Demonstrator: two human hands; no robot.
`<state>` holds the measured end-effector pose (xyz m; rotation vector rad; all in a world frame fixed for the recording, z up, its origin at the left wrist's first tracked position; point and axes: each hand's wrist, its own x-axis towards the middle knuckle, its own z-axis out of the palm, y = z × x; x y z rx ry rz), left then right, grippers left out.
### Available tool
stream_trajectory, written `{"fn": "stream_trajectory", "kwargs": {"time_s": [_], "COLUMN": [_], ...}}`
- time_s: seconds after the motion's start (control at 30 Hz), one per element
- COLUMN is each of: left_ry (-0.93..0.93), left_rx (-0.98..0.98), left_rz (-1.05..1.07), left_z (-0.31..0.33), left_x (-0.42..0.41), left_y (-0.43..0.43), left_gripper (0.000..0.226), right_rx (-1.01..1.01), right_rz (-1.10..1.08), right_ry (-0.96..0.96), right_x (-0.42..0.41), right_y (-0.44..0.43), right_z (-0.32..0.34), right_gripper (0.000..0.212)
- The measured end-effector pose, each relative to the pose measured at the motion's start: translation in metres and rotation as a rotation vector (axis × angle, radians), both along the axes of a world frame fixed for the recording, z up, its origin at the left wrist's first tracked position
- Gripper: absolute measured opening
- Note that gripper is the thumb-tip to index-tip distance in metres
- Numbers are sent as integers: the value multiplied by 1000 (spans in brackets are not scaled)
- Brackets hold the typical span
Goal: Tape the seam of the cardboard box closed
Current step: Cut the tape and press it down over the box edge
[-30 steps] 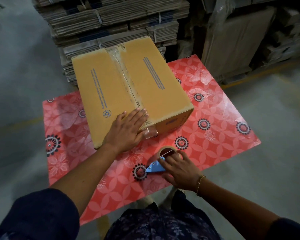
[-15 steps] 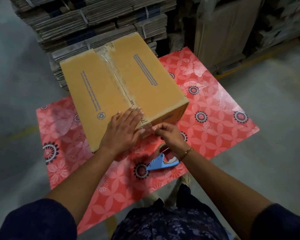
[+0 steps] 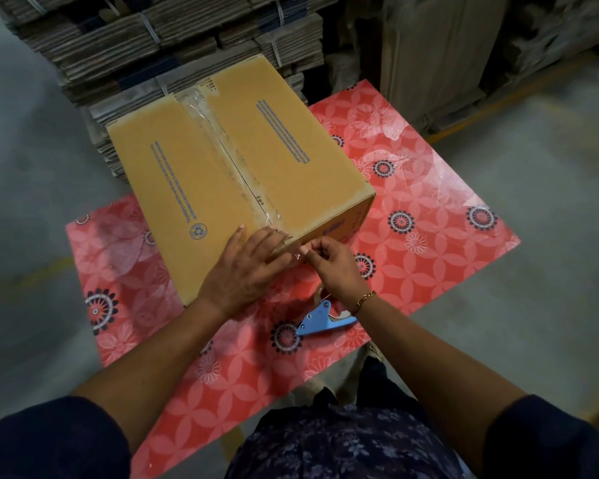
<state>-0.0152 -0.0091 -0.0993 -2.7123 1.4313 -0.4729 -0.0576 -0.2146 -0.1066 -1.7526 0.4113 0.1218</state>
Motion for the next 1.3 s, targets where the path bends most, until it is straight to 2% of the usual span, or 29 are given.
{"fn": "stream_trajectory", "kwargs": {"time_s": [0.13, 0.67, 0.77, 0.87, 1.0, 1.07, 1.2, 1.3], "left_ry": [-2, 13, 49, 117, 257, 344, 464, 389], "left_rx": [-20, -6, 4, -23, -76, -151, -329, -166], "left_rz": [-11, 27, 32, 78, 142, 139, 132, 224], "left_z": [3, 5, 6, 12, 25, 32, 43, 33], "left_x": [-1, -1, -2, -4, -6, -3, 24, 48], "left_y": [-1, -6, -6, -9, -20, -26, -39, -51], "left_gripper": [29, 25, 19, 17, 28, 27, 33, 52], "right_rx": [-37, -289, -350, -281, -230, -241, -192, 25], "right_rz": [-24, -140, -153, -236, -255, -274, -314, -417], "right_ry": [4, -107, -78, 44, 89, 96, 117, 78], "right_x": [0, 4, 4, 6, 19, 29, 58, 78], "right_y": [3, 22, 22, 11, 1, -5, -29, -43], "right_z": [-5, -21, -26, -33, -30, -28, -25, -14], "right_gripper": [16, 20, 15, 6, 13, 18, 9, 13]}}
